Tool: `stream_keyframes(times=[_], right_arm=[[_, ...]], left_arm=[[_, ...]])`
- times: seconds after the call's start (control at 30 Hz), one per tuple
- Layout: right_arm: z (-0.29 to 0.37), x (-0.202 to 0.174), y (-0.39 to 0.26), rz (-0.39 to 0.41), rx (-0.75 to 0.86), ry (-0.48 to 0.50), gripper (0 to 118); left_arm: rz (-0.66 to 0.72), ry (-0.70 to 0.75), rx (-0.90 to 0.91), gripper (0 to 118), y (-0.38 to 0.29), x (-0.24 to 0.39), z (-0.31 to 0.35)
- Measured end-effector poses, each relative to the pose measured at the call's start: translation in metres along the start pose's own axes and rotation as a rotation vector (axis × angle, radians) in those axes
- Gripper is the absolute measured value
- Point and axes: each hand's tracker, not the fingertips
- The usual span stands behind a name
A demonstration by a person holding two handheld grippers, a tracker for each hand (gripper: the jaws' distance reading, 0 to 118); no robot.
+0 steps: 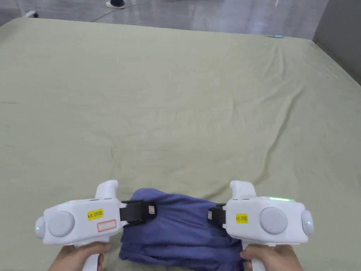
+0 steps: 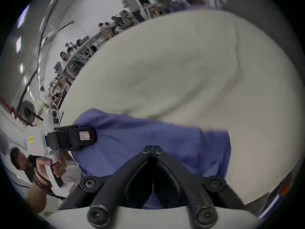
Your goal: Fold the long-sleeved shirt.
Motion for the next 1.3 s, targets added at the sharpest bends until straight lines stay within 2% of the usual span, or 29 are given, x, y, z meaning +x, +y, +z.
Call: stream_keyframes(times=[0.07,0.13,0.2,0.3,0.33,0.37,0.43,0.47,0.6,0.63,0.77,0.87,0.9,0.97,1.0,1.07,1.17,1.2,1.23,1.27,1.3], right_arm=[[-0.011,-0.046,0.017,0.069,0.060,-0.014,0],[-0.030,-0.095,0.034,0.180,0.115,-0.006,0],[-0.055,-0.150,0.047,0.287,0.175,0.057,0],[-0.088,-0.212,0.069,0.341,0.154,0.080,0],[-0.095,-0.230,0.075,0.340,0.137,0.138,0],[-0.101,-0.244,0.082,0.325,0.136,0.191,0],[-0.106,-0.267,0.089,0.327,0.134,0.176,0],[-0.107,-0.280,0.090,0.354,0.132,0.194,0],[-0.116,-0.317,0.092,0.434,0.150,0.211,0],[-0.123,-0.330,0.091,0.454,0.155,0.208,0],[-0.147,-0.365,0.088,0.505,0.160,0.202,0],[-0.157,-0.379,0.085,0.515,0.138,0.229,0],[-0.156,-0.381,0.082,0.520,0.136,0.232,0],[-0.155,-0.380,0.081,0.527,0.131,0.238,0],[-0.154,-0.376,0.081,0.527,0.135,0.246,0],[-0.147,-0.368,0.084,0.521,0.139,0.240,0],[-0.127,-0.342,0.098,0.483,0.180,0.222,0],[-0.115,-0.327,0.106,0.461,0.210,0.211,0],[-0.104,-0.314,0.112,0.443,0.238,0.199,0],[-0.092,-0.301,0.118,0.431,0.260,0.177,0],[-0.075,-0.285,0.124,0.418,0.292,0.144,0]], left_arm=[[-0.009,0.050,0.038,8,0.017,-0.018,0.027],[0.004,0.093,0.084,8,0.031,-0.037,0.058],[0.067,0.113,0.129,4,0.040,-0.062,0.091],[0.048,0.121,0.117,0,0.042,-0.083,0.120],[0.067,0.105,0.114,0,0.041,-0.091,0.127],[0.112,0.064,0.111,0,0.038,-0.099,0.131],[0.099,0.099,0.120,0,0.039,-0.111,0.138],[0.091,0.107,0.125,0,0.042,-0.122,0.145],[0.052,0.273,0.120,0,0.074,-0.186,0.192],[0.032,0.361,0.154,0,0.083,-0.206,0.217],[0.082,0.507,0.212,0,0.103,-0.254,0.282],[0.126,0.527,0.267,3,0.105,-0.265,0.303],[0.125,0.538,0.288,28,0.104,-0.261,0.304],[0.067,0.542,0.350,107,0.102,-0.245,0.303],[0.043,0.558,0.346,118,0.097,-0.233,0.303],[-0.019,0.544,0.428,118,0.099,-0.214,0.298],[-0.054,0.529,0.392,118,0.107,-0.171,0.272],[-0.074,0.497,0.355,116,0.113,-0.151,0.260],[-0.092,0.468,0.341,108,0.117,-0.132,0.245],[-0.135,0.435,0.361,84,0.118,-0.112,0.231],[-0.202,0.422,0.394,23,0.120,-0.086,0.213]])
